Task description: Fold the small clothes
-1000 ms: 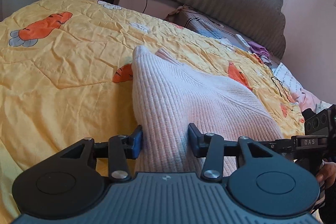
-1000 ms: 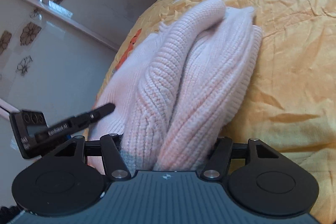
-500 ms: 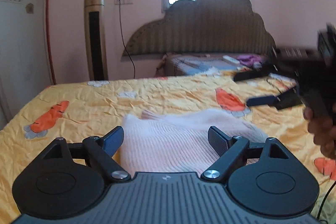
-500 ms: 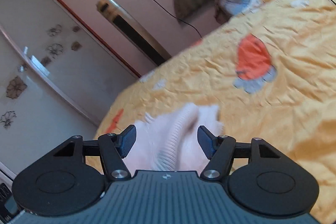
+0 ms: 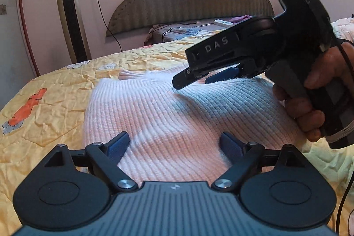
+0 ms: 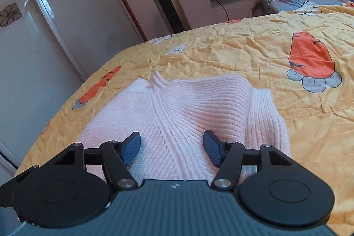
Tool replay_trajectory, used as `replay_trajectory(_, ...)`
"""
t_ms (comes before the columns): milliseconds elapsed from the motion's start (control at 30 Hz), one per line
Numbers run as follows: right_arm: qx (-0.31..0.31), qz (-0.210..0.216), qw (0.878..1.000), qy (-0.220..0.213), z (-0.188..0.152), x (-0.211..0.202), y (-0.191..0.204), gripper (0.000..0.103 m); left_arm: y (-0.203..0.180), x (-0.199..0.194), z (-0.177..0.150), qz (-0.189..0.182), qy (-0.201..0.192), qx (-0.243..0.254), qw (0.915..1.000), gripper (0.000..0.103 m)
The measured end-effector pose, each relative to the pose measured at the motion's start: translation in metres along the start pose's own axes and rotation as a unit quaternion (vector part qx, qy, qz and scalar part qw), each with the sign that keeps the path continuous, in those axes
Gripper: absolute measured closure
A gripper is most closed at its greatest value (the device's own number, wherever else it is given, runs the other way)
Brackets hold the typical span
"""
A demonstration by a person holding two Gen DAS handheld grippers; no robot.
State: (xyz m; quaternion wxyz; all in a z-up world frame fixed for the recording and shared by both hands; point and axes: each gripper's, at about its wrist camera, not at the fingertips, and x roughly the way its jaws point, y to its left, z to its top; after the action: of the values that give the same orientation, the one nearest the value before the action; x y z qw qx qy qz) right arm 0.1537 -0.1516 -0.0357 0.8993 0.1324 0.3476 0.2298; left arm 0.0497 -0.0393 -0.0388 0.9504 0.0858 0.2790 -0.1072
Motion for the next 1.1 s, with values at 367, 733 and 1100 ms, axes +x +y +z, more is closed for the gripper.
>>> replay_trajectory(367, 0.021, 0.034, 0.999, 0.004, -0.011, -0.028, 0.019, 0.020, -0.002, -0.001, 0.002, 0.007, 0.003, -0.004, 1.0000, 0.012)
replay_trajectory(733, -0.033, -0.040, 0.995, -0.088, -0.052, -0.116, 0.047, 0.002, 0.007, -0.077, -0.044, 0.068, -0.012, -0.109, 0.9916, 0.010)
replay_trajectory(1100, -0.002, -0.182, 0.983, -0.005, -0.143, -0.107, 0.033, 0.000, 0.004, -0.059, -0.074, 0.084, 0.072, -0.148, 0.9826, 0.003)
